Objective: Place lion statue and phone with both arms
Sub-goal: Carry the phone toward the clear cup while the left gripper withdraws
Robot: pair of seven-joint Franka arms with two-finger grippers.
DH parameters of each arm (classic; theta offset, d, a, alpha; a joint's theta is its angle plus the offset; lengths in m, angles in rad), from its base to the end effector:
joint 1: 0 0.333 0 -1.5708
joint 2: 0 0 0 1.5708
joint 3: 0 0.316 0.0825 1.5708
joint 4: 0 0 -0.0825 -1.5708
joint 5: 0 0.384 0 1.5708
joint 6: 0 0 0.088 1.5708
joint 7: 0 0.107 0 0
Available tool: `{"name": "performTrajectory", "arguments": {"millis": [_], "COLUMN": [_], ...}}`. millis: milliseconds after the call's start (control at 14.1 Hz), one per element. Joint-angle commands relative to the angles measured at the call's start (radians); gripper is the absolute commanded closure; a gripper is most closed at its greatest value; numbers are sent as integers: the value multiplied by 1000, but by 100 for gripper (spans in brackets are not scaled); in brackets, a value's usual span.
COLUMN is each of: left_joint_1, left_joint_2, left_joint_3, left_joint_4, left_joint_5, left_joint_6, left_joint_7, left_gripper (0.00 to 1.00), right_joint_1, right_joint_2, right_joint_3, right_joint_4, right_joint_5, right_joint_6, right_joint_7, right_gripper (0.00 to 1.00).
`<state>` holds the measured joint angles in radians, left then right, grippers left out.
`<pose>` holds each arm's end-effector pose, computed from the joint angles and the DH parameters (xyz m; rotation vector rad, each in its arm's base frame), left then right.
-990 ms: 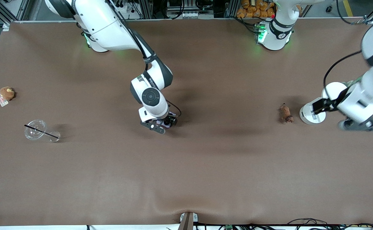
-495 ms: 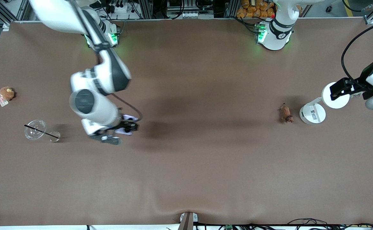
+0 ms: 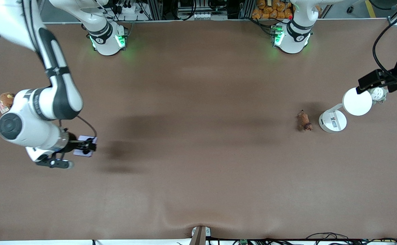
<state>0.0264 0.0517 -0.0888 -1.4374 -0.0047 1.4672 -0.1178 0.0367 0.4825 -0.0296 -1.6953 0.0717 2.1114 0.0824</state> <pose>0.5592 -0.0340 0.6491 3.1329 0.0862 -0.0352 0.6629 0.0100 0.3109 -3.0916 0.1723 0.1053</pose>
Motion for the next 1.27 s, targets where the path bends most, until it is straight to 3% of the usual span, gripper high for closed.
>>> {"name": "performTrajectory", "arguments": {"millis": [0,141,424,919,990,1131,1202], "left_joint_1": [6,4,41,33,33,38,41], "left_joint_2": [-188,-191,-105,-115,-115,-112,-112], "left_joint_3": [-2,1,18,0,-14,-23,-23], "left_joint_4": [-274,-278,-132,-153,-153,-155,-155], "left_joint_5": [-15,-12,-24,-9,11,28,22], "left_joint_6": [137,159,151,91,93,91,91], "left_joint_7": [-3,7,13,10,12,13,13], "left_gripper": [0,0,0,0,0,0,0], "right_joint_1": [-27,-50,-110,-126,-130,-132,-133], "right_joint_2": [36,73,140,198,203,205,203], "right_joint_3": [23,23,25,25,25,25,25], "right_joint_4": [-10,-12,-23,-52,-52,-52,-52], "right_joint_5": [-47,-111,-147,-147,-147,-147,-147], "right_joint_6": [35,73,166,265,271,272,268], "right_joint_7": [-20,-20,-96,-96,-96,-96,-96], "right_gripper": [100,100,100,100,88,5,0]}}
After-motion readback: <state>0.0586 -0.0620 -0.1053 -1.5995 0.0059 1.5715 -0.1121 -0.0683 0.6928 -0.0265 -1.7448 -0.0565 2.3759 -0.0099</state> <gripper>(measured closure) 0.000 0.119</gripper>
